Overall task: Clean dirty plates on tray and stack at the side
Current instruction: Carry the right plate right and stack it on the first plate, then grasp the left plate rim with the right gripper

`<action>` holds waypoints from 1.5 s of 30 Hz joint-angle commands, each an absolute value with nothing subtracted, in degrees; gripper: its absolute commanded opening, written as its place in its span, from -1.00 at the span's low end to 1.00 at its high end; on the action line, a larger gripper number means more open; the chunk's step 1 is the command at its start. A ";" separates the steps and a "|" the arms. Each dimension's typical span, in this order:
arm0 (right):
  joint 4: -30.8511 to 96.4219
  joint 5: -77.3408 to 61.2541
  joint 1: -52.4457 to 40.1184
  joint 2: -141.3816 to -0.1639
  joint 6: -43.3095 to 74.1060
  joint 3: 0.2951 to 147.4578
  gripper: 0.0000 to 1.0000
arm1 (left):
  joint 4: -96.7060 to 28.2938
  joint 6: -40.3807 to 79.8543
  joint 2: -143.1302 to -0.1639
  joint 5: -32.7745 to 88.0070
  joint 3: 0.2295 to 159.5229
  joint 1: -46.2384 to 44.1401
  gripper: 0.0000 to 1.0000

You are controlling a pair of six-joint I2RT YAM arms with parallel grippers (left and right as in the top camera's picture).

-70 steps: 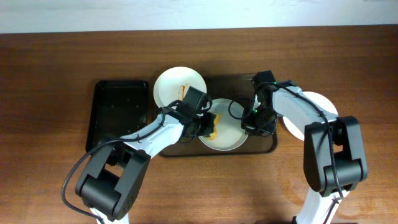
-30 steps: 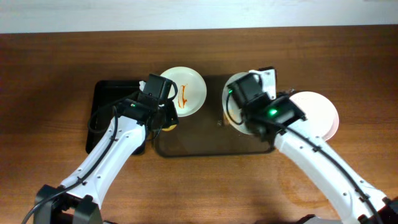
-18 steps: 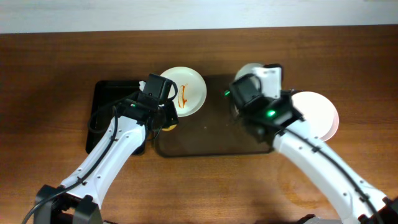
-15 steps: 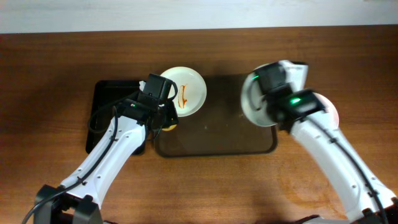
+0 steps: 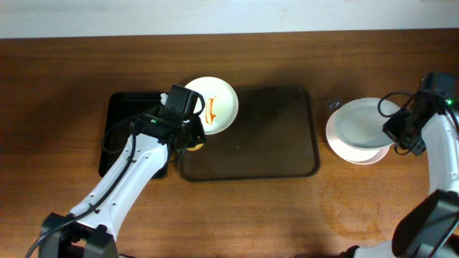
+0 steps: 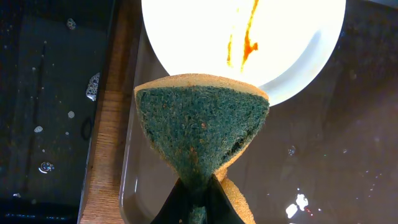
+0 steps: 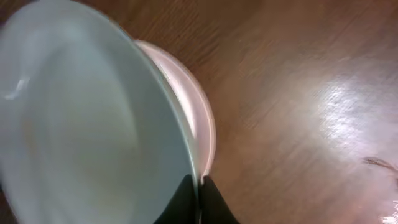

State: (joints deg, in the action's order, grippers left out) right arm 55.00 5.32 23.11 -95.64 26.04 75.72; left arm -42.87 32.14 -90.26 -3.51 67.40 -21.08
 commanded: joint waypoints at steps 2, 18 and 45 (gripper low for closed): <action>53.82 -4.43 23.22 -96.47 20.84 75.37 0.05 | -42.68 31.18 -89.76 -4.56 67.55 -20.78 -1.00; 45.08 -16.03 -12.34 -93.58 7.55 81.45 0.98 | -43.40 23.88 -87.18 -6.28 67.57 -12.47 -1.00; 48.80 -16.97 -22.87 -135.17 17.52 110.52 -0.40 | -43.40 23.90 -87.18 -5.39 67.55 -12.47 -1.00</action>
State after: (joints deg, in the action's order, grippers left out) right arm 48.77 -17.98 -21.98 -133.58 16.23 109.84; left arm -43.53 24.82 -88.71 -5.82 67.37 -12.67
